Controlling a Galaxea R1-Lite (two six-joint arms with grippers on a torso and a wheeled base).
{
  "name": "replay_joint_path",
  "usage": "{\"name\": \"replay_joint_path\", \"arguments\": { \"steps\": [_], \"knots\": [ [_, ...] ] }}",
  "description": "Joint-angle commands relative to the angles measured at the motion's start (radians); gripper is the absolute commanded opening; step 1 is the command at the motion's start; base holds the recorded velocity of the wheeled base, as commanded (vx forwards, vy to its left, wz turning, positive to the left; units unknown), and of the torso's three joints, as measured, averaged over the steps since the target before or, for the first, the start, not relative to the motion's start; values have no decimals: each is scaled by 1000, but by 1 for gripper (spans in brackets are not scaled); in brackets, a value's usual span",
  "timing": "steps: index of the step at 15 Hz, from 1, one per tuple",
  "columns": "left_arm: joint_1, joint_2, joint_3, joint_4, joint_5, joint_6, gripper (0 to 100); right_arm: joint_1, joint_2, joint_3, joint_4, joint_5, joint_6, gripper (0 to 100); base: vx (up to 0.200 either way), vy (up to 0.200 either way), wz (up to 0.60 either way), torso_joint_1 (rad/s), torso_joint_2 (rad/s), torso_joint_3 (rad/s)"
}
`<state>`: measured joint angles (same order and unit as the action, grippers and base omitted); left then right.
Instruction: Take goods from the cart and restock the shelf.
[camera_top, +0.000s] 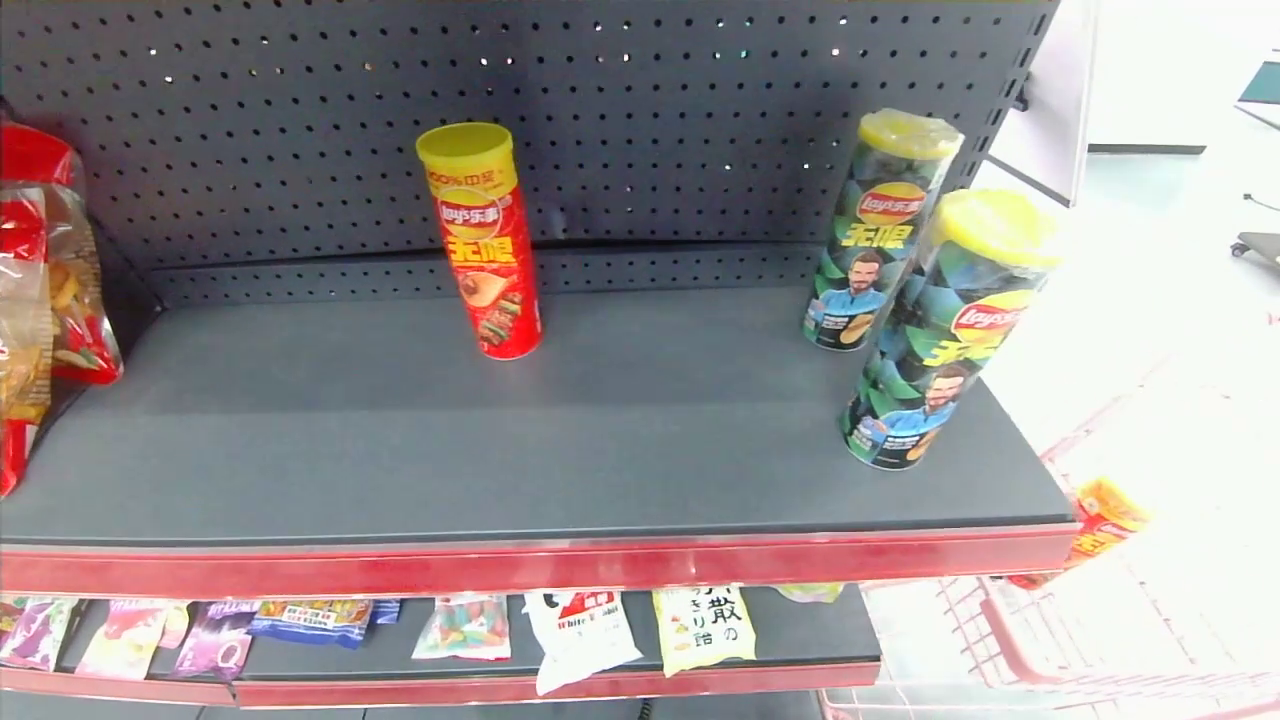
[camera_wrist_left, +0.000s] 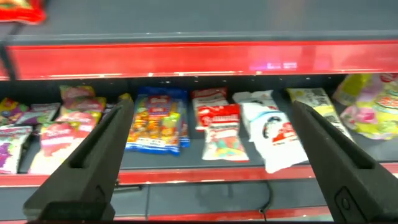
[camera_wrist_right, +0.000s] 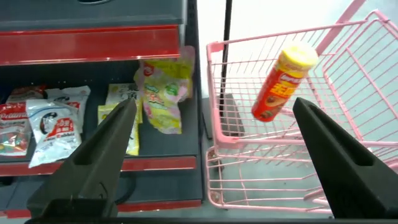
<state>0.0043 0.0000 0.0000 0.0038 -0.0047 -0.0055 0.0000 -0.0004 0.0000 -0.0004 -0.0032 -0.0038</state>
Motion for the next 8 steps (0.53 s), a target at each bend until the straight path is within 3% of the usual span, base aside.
{"name": "replay_joint_path", "arguments": {
  "steps": [1,8],
  "knots": [
    [0,2,0,1,0,-1,100,0,0,0,-1,0,-1,100,0,-200,0,2,-2,2],
    [0,2,0,1,0,-1,100,0,0,0,-1,0,-1,100,0,-200,0,4,1,3]
  ]
}}
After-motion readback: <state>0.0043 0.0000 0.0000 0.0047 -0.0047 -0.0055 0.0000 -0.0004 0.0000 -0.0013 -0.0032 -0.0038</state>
